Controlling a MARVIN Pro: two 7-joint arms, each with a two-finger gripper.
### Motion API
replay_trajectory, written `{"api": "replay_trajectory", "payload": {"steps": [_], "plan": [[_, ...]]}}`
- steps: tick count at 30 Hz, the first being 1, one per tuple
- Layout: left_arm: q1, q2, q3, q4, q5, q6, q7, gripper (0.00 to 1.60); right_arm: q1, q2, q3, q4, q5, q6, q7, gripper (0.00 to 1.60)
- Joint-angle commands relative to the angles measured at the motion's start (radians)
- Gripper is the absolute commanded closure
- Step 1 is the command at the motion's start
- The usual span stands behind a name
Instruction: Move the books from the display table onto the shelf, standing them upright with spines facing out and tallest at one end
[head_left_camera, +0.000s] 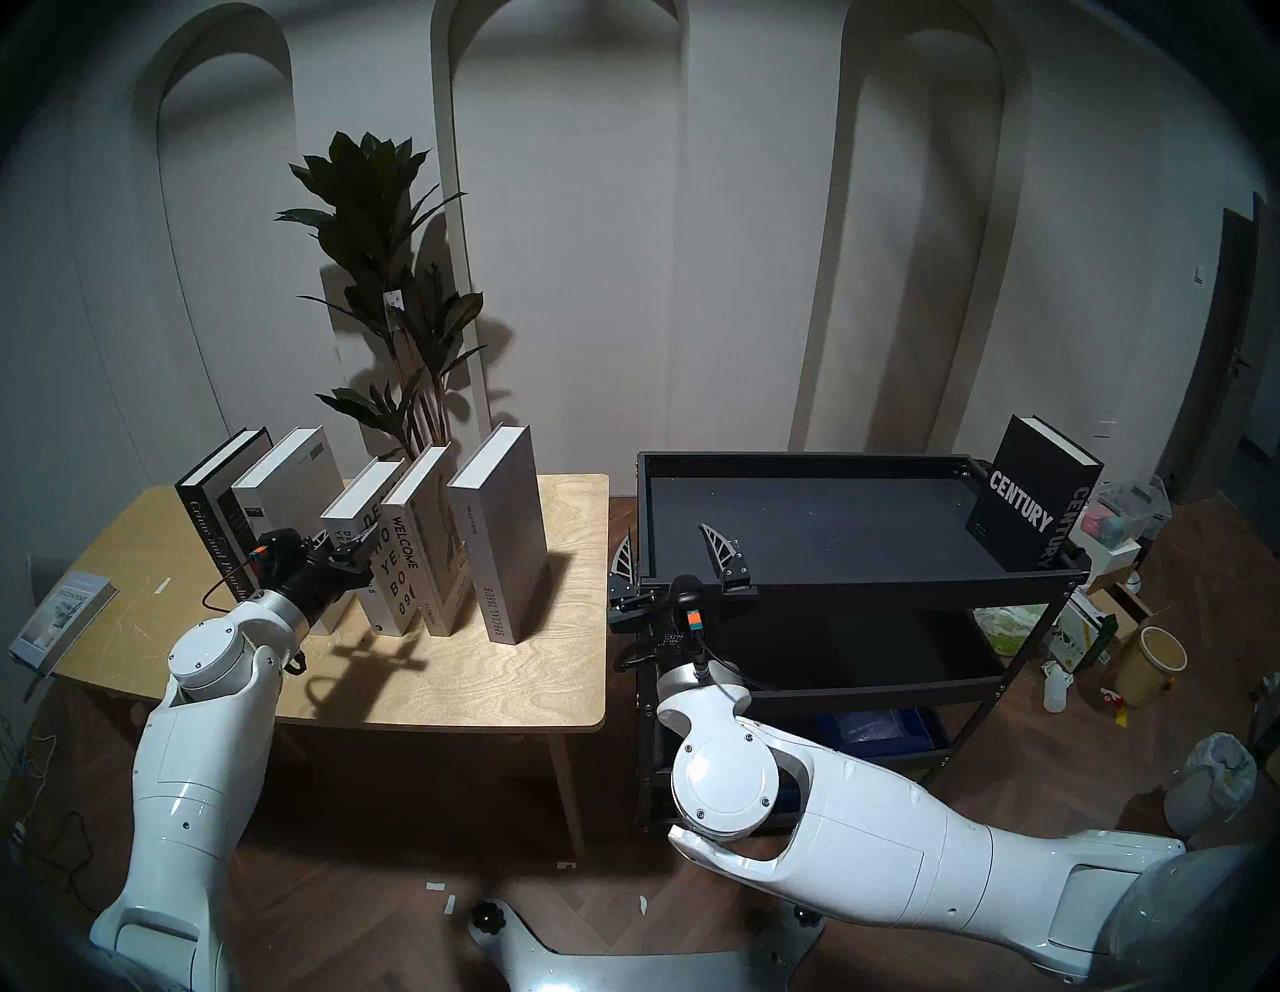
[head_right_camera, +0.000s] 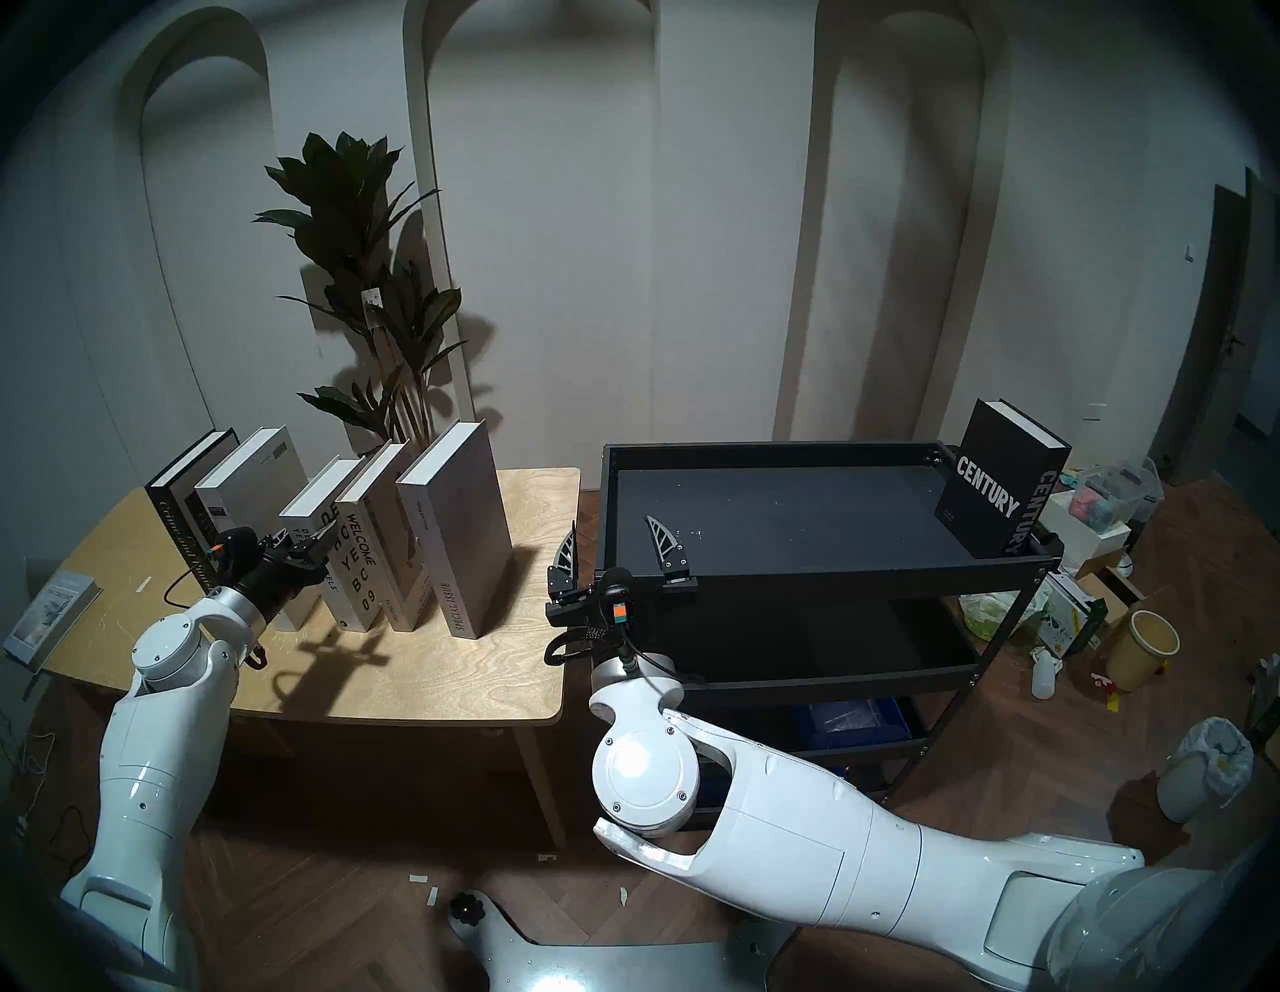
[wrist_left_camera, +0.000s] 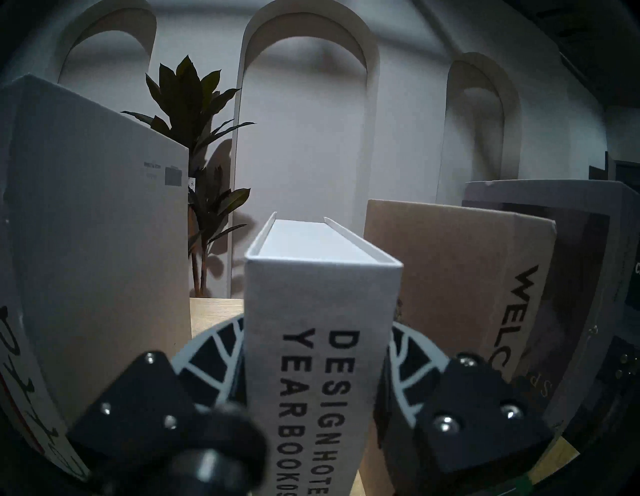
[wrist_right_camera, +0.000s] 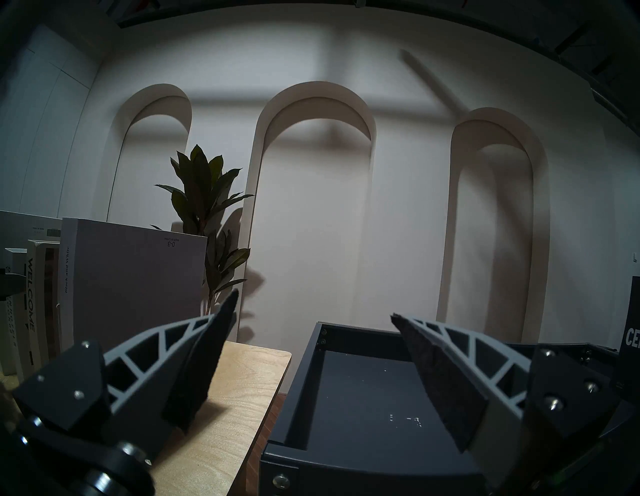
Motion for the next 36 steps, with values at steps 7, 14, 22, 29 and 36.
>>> {"api": "replay_trajectory", "payload": {"steps": [7, 14, 22, 29, 36], "plan": [[0.019, 0.022, -0.012, -0.097, 0.040, -0.012, 0.034, 1.60, 0.006, -0.003, 0.001, -0.017, -0.003, -0.002, 0.002, 0.00], [0.056, 0.038, -0.039, -0.181, 0.061, 0.019, 0.068, 1.60, 0.006, -0.004, 0.001, -0.017, -0.003, -0.003, 0.002, 0.00], [0.090, 0.049, -0.065, -0.276, 0.070, 0.065, 0.083, 1.60, 0.006, -0.003, 0.001, -0.017, -0.003, -0.003, 0.002, 0.00], [0.129, 0.045, -0.099, -0.370, 0.059, 0.107, 0.088, 1.60, 0.006, -0.003, 0.001, -0.017, -0.003, -0.003, 0.002, 0.00], [0.148, 0.053, -0.129, -0.457, 0.043, 0.144, 0.093, 1.60, 0.007, -0.004, 0.001, -0.016, -0.003, -0.003, 0.002, 0.00]]}}
